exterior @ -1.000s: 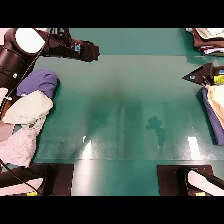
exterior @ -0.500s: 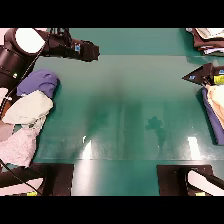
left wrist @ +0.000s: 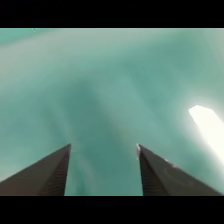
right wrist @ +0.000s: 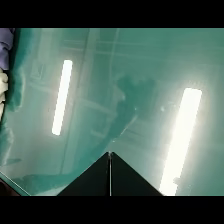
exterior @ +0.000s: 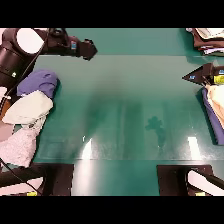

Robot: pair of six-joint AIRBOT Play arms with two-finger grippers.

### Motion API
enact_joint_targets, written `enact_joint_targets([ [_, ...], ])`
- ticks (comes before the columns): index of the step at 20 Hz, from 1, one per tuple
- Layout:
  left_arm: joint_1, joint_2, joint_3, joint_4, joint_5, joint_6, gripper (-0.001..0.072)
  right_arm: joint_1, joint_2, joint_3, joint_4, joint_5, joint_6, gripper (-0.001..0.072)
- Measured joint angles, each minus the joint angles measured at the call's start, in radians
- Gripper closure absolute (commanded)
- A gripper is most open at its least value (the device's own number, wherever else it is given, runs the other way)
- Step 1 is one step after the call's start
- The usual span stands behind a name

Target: Fold the shirts.

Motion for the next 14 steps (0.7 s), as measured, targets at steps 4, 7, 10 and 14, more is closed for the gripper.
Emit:
enact_joint_targets([
  [4, 0.148, -0.056, -0.001, 0.206, -0.093, -0.094, 0.0194, 0.000, 0.000, 0.000, 0.000, 0.000, 0.000, 0.0695],
  [7, 0.277, -0.132, -0.016, 0.267, -0.148, -0.121, 0.0193, 0.000, 0.000, 0.000, 0.000, 0.000, 0.000, 0.0695],
  [10, 0.378, -0.214, -0.048, 0.293, -0.163, -0.132, 0.0193, 0.000, 0.000, 0.000, 0.000, -0.002, 0.000, 0.0694],
  [14, 0.464, -0.306, -0.079, 0.306, -0.161, -0.138, 0.0196, 0.001, 0.000, 0.000, 0.000, -0.015, 0.000, 0.0694],
])
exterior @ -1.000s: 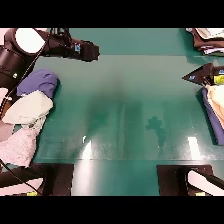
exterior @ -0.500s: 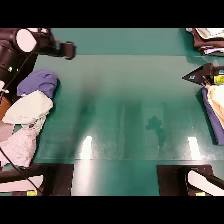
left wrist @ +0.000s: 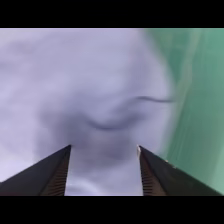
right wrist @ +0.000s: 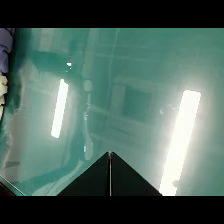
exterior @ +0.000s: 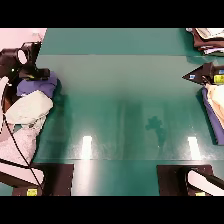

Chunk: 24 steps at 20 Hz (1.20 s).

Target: Fold the shirts.

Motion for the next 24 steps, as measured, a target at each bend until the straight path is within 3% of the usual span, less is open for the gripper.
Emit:
enact_joint_targets([
  [1, 0.010, -0.013, -0.003, 0.000, 0.005, 0.000, 0.0214, 0.000, 0.000, 0.000, 0.000, -0.003, 0.000, 0.0694],
  [2, 0.018, -0.023, -0.005, 0.002, 0.014, -0.001, 0.0329, 0.001, 0.000, 0.000, 0.000, -0.008, 0.000, 0.0694],
  [3, 0.024, -0.031, -0.005, 0.001, 0.019, -0.002, 0.0595, 0.001, 0.000, 0.000, 0.000, -0.013, 0.000, 0.0694],
  [4, 0.029, -0.036, -0.006, 0.002, 0.022, -0.002, 0.0670, 0.002, 0.000, 0.000, 0.002, -0.017, 0.000, 0.0694],
  [9, 0.036, -0.005, 0.003, 0.002, -0.001, -0.002, 0.0681, 0.002, 0.000, 0.020, 0.007, -0.026, 0.001, 0.0694],
  [14, -0.039, 0.211, 0.102, 0.000, -0.021, 0.024, 0.0681, 0.002, 0.000, 0.179, 0.010, -0.045, 0.003, 0.0694],
  [19, -0.248, 0.460, 0.224, -0.002, -0.109, 0.048, 0.0682, 0.002, 0.000, 0.364, 0.010, -0.100, 0.005, 0.0694],
  [24, -0.553, 0.513, 0.192, -0.021, -0.219, 0.006, 0.0679, 0.003, 0.000, 0.459, 0.010, -0.111, 0.005, 0.0694],
])
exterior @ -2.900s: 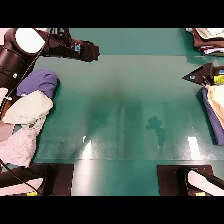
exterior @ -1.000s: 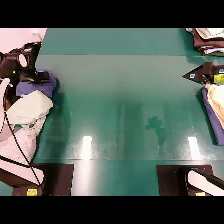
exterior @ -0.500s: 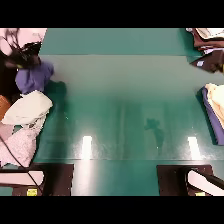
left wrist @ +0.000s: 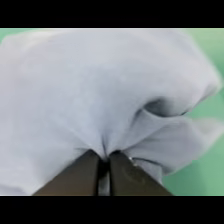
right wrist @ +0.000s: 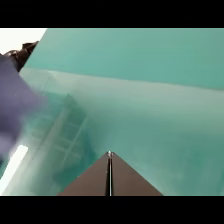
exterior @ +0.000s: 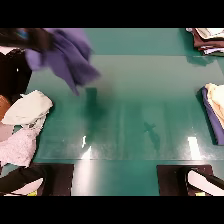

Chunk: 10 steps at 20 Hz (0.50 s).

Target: Fold the shirts.

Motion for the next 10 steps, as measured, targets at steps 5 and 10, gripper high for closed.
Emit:
enact_joint_targets([
  [5, -0.239, -0.092, -0.204, -0.171, 0.076, -0.029, 0.0188, 0.000, 0.000, 0.022, -0.001, 0.063, 0.000, 0.0694],
  [10, -0.299, -0.187, -0.329, -0.269, 0.166, -0.026, 0.0091, 0.000, 0.000, 0.026, -0.001, 0.121, 0.000, 0.0694],
])
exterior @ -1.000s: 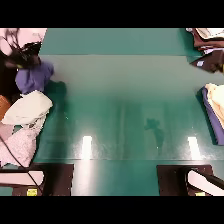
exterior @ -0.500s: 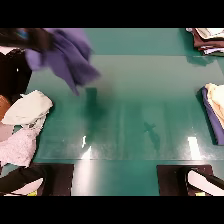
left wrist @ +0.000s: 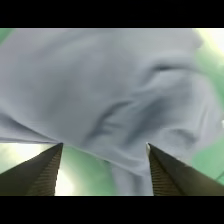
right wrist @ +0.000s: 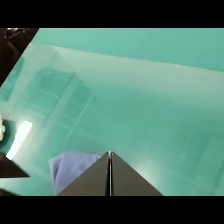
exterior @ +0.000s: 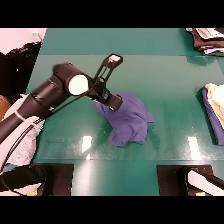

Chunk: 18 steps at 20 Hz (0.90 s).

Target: Fold the shirts.

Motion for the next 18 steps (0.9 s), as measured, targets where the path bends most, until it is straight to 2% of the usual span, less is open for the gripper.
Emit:
enact_joint_targets([
  [7, 0.243, -0.070, -0.029, -0.012, 0.020, 0.015, 0.0091, 0.000, 0.000, 0.000, -0.001, 0.044, 0.000, 0.0694],
  [10, 0.327, -0.137, -0.032, -0.108, -0.003, 0.081, 0.0092, 0.000, 0.000, 0.000, -0.002, 0.051, 0.000, 0.0694],
  [15, 0.370, -0.267, -0.033, -0.286, -0.005, 0.195, 0.0094, 0.000, 0.000, 0.000, -0.004, 0.054, 0.000, 0.0694],
  [16, 0.372, -0.286, -0.033, -0.317, -0.006, 0.211, 0.0144, 0.000, 0.000, 0.000, -0.006, 0.056, 0.000, 0.0694],
  [17, 0.375, -0.299, -0.033, -0.337, -0.002, 0.223, 0.0359, 0.000, 0.000, 0.000, -0.006, 0.060, 0.000, 0.0694],
  [18, 0.377, -0.311, -0.033, -0.353, 0.001, 0.233, 0.0522, 0.000, 0.000, -0.002, -0.006, 0.063, 0.000, 0.0694],
])
